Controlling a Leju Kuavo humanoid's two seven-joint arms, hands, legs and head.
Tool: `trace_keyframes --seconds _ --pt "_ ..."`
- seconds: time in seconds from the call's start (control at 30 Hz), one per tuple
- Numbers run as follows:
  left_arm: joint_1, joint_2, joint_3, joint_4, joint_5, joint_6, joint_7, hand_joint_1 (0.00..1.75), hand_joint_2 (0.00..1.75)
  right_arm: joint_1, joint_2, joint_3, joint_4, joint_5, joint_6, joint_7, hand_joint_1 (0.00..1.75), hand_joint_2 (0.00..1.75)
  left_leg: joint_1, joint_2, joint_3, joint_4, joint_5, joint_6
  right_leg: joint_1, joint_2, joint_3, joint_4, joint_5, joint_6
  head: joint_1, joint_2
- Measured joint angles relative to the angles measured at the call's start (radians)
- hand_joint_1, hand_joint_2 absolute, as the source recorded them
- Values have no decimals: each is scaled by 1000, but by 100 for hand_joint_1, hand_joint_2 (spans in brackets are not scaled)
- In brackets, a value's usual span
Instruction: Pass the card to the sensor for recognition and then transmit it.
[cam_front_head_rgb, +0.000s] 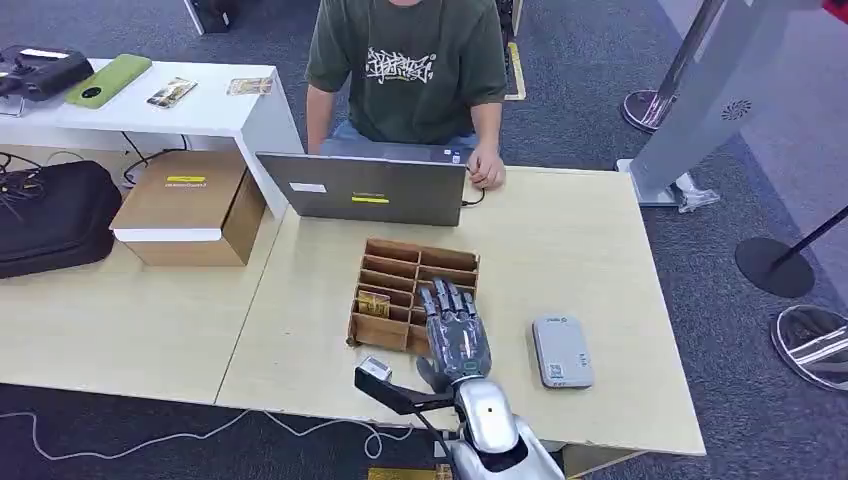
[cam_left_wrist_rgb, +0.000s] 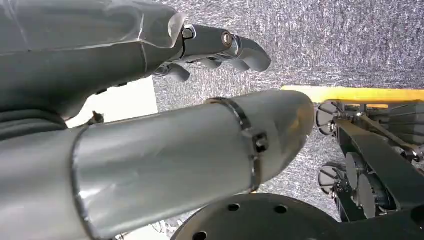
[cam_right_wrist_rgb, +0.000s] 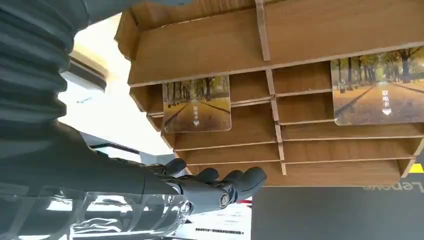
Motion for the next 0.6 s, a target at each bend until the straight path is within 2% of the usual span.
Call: trace_keyframes --seconds 0.03,0.07,0.13,0.3,0.6 --pt "0 0 1 0 0 0 0 0 0 -1 0 0 1 0 0 0 140 175 0 0 0 0 0 0 0 0 0 0 0 0 0 0" --pt "0 0 1 0 0 0 0 0 0 -1 0 -1 3 0 1 0 154 175 0 0 0 0 0 0 0 0 0 0 0 0 0 0" --pt "0 0 2 0 0 0 0 0 0 -1 0 -4 5 0 1 0 161 175 0 0 0 0 0 0 0 0 0 0 0 0 0 0" --pt "0 0 2 0 0 2 1 0 0 -1 0 -10 5 5 1 0 162 175 0 0 0 0 0 0 0 0 0 0 0 0 0 0" --pt "0 0 3 0 0 2 2 0 0 -10 0 -14 4 14 1 4 147 175 0 0 0 0 0 0 0 0 0 0 0 0 0 0"
